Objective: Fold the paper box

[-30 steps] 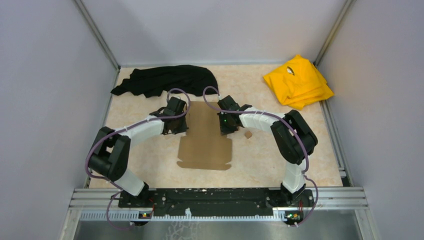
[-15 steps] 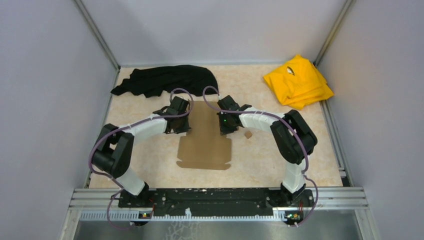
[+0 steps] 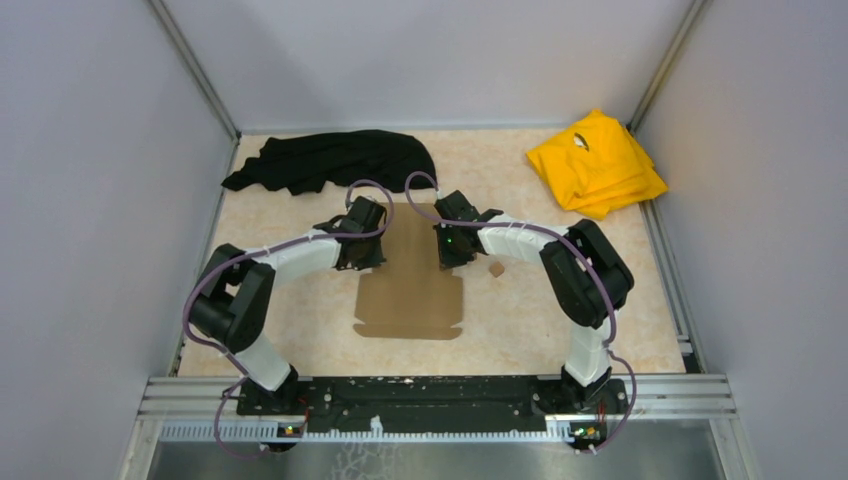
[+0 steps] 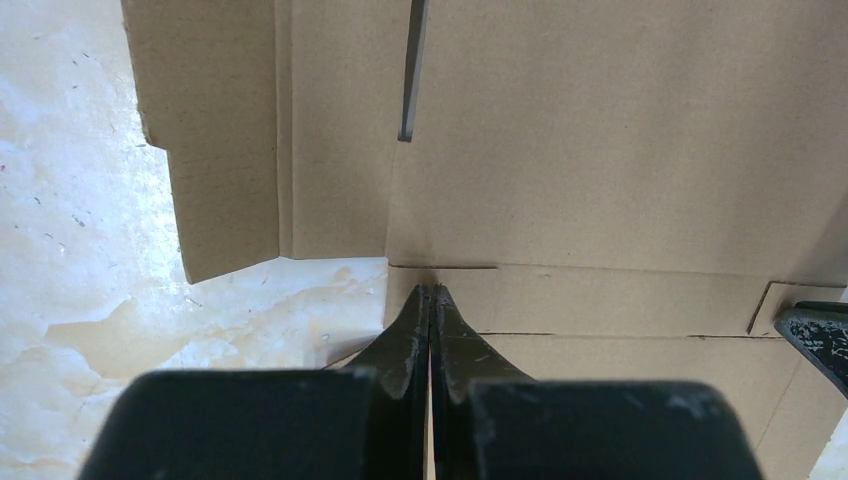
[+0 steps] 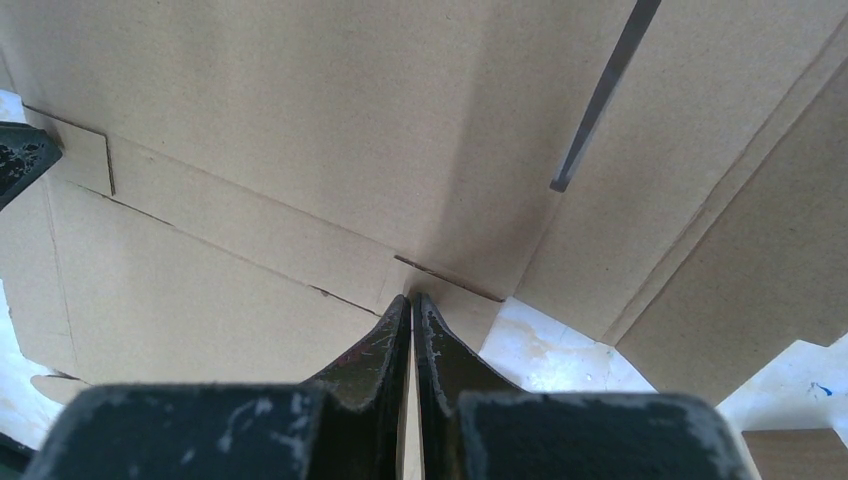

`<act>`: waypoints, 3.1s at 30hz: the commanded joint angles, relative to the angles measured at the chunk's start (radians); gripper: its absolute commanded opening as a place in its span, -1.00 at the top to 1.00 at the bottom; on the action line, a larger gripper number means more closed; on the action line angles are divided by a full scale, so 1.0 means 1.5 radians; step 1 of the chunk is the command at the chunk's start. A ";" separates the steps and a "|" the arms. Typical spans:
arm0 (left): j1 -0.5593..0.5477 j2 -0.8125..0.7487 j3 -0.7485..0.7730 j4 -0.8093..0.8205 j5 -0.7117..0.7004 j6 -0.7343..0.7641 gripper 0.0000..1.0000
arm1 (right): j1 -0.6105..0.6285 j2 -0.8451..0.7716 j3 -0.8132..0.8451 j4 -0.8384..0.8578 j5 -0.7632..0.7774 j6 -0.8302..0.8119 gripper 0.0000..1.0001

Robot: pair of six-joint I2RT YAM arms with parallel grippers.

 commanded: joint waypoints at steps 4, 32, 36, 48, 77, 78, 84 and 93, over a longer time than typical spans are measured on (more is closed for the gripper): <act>-0.016 0.035 0.006 0.005 0.007 -0.015 1.00 | 0.011 0.041 -0.003 0.007 0.005 -0.004 0.92; -0.013 -0.364 0.187 -0.229 -0.039 0.037 -0.97 | -0.030 -0.384 0.122 -0.209 -0.042 -0.137 -0.37; -0.013 -0.439 0.136 -0.233 -0.011 0.000 -0.97 | -0.029 -0.421 0.075 -0.204 -0.060 -0.131 -0.37; -0.003 -0.354 0.140 -0.167 -0.026 0.010 -0.97 | -0.033 -0.455 0.081 -0.219 -0.111 -0.146 -0.40; 0.185 -0.168 0.086 -0.019 0.165 0.070 -0.20 | -0.239 0.251 0.667 -0.269 -0.497 -0.523 -0.37; 0.185 -0.167 0.083 -0.023 0.167 0.073 -0.21 | -0.239 0.275 0.696 -0.293 -0.491 -0.542 -0.37; 0.185 -0.138 0.073 -0.039 0.198 0.072 -0.23 | -0.238 0.357 0.775 -0.306 -0.488 -0.580 -0.36; 0.185 -0.125 0.081 -0.054 0.186 0.098 -0.25 | -0.221 0.407 0.771 -0.298 -0.499 -0.589 -0.31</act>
